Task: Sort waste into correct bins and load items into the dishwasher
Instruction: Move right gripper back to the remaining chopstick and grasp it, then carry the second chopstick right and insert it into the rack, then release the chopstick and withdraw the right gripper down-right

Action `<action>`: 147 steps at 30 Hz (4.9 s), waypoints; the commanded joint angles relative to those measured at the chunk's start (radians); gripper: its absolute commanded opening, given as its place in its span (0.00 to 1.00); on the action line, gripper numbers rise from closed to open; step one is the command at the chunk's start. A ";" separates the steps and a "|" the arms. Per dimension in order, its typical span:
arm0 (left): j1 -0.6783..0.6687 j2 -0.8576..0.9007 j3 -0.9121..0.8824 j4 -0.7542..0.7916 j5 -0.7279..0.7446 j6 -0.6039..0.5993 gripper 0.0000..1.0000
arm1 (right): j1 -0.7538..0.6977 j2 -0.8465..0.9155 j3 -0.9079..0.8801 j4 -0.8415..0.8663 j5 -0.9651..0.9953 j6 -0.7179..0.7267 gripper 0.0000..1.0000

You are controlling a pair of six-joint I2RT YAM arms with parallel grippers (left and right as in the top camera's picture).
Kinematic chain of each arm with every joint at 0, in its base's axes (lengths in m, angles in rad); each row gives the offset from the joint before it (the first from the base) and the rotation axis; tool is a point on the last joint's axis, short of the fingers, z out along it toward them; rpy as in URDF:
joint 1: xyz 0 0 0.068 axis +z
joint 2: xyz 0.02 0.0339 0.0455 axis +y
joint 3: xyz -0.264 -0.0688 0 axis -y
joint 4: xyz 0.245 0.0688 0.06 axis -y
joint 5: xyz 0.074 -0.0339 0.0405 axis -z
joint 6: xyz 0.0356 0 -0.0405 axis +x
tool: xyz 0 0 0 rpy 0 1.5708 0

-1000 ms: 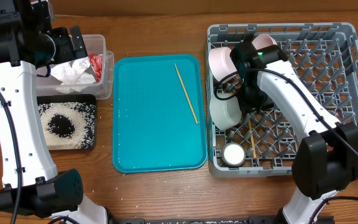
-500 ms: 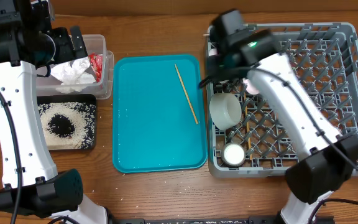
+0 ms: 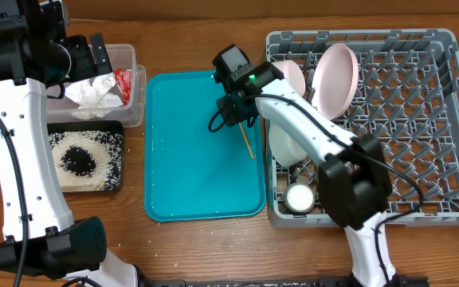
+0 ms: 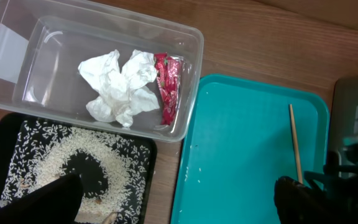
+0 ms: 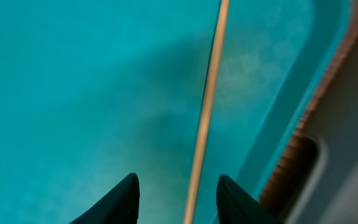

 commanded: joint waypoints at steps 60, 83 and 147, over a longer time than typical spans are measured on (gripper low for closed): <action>-0.013 0.011 0.016 0.001 -0.007 -0.014 1.00 | 0.017 0.131 0.825 -0.688 -0.024 0.100 0.04; -0.013 0.012 0.016 0.001 -0.007 -0.014 1.00 | -0.163 -0.426 0.189 -0.688 0.095 0.150 0.04; -0.013 0.012 0.016 0.001 -0.007 -0.014 1.00 | -0.332 -1.041 0.031 -0.467 0.286 0.199 1.00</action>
